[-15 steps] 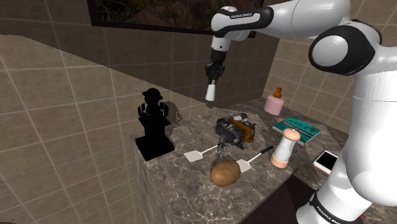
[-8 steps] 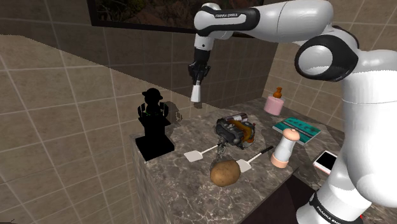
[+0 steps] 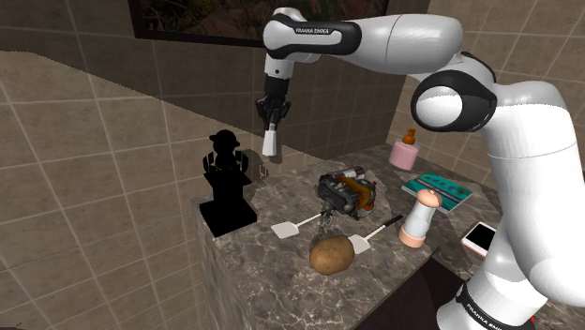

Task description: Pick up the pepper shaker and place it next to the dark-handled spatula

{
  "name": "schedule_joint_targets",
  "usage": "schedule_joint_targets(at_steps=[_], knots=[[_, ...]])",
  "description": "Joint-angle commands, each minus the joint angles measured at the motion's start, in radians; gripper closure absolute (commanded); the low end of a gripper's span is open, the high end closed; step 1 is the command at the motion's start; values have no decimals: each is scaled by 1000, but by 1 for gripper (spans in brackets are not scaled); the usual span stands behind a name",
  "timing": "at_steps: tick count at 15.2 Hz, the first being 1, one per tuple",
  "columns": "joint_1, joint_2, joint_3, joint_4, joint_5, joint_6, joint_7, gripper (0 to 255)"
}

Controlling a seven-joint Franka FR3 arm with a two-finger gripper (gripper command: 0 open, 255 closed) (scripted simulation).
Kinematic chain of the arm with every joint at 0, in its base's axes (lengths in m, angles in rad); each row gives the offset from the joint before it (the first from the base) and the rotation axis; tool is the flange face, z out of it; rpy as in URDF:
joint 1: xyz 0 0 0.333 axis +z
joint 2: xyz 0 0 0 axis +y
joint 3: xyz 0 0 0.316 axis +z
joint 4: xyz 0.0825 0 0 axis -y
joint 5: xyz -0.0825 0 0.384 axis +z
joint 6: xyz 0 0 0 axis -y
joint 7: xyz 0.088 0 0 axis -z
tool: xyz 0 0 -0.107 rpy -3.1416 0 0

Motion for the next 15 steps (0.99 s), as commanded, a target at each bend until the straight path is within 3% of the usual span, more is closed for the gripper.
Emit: schedule_joint_targets(at_steps=[1,15], knots=[[1,0,0,-25,1,25,-4,255],[19,-3,3,-219,7,214,-29,255]])
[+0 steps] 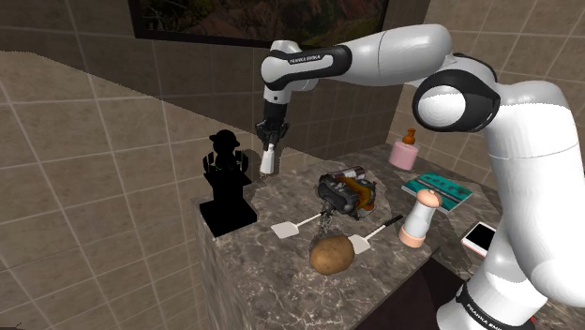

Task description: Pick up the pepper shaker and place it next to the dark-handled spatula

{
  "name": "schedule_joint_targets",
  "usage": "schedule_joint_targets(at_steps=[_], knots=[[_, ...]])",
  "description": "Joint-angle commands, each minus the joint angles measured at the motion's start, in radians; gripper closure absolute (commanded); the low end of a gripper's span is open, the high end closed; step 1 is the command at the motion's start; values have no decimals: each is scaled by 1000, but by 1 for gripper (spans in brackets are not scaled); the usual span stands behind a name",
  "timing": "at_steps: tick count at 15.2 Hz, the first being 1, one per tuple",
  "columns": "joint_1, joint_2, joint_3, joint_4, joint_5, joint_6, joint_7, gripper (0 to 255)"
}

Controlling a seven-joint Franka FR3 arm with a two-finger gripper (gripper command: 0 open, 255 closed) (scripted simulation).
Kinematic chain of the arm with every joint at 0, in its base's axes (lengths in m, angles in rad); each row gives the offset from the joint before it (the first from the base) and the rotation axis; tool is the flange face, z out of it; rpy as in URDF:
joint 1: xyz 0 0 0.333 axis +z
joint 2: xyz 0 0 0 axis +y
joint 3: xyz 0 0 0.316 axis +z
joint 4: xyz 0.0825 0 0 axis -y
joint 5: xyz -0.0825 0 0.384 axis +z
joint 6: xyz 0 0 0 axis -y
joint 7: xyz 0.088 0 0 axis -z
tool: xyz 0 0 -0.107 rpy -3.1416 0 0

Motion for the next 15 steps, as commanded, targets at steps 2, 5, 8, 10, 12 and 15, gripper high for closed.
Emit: schedule_joint_targets(at_steps=[2,5,8,10,12,15], knots=[[2,8,2,-26,3,35,-4,255],[3,16,4,-54,7,70,-9,255],[4,26,6,-79,11,104,-15,255],[4,34,8,-94,15,126,-19,255],[4,43,9,-107,18,148,-22,255],[4,48,11,-115,20,161,-25,255]])
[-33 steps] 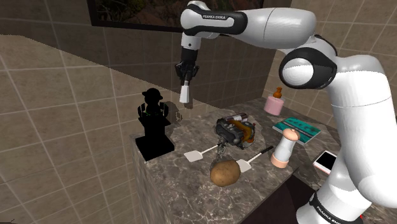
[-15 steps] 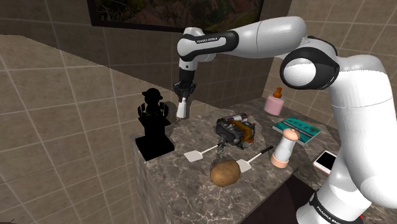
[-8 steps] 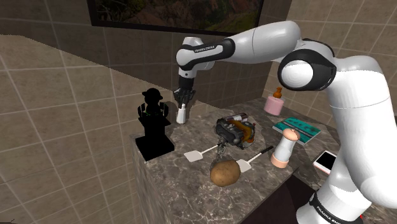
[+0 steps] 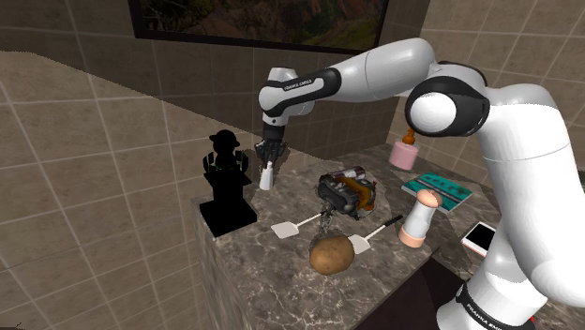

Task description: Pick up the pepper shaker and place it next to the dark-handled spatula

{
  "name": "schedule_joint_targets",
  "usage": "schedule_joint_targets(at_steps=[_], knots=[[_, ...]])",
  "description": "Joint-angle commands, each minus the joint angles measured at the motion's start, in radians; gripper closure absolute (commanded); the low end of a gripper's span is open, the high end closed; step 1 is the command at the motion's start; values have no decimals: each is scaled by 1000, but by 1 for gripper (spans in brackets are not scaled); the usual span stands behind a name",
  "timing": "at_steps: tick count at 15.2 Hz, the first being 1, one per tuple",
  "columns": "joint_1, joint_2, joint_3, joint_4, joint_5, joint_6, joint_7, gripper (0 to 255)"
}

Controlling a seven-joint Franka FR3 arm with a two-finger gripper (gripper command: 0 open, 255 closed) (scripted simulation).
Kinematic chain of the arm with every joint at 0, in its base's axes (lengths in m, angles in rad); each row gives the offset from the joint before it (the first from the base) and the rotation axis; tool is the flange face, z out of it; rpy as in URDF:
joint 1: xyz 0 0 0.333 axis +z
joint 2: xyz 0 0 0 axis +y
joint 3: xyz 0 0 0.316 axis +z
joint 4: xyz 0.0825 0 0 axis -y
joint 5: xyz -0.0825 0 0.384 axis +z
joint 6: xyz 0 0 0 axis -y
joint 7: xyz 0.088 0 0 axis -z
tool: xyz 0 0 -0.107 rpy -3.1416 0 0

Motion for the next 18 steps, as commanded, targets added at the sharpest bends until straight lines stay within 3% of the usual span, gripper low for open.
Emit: schedule_joint_targets(at_steps=[1,6,7,12,16,18], knots=[[0,2,0,1,1,2,0,255],[0,2,0,1,1,2,0,255],[0,2,0,1,1,2,0,0],[0,2,0,1,1,2,0,0],[-6,-39,-9,63,-14,-100,10,0],[-6,-39,-9,63,-14,-100,10,0]])
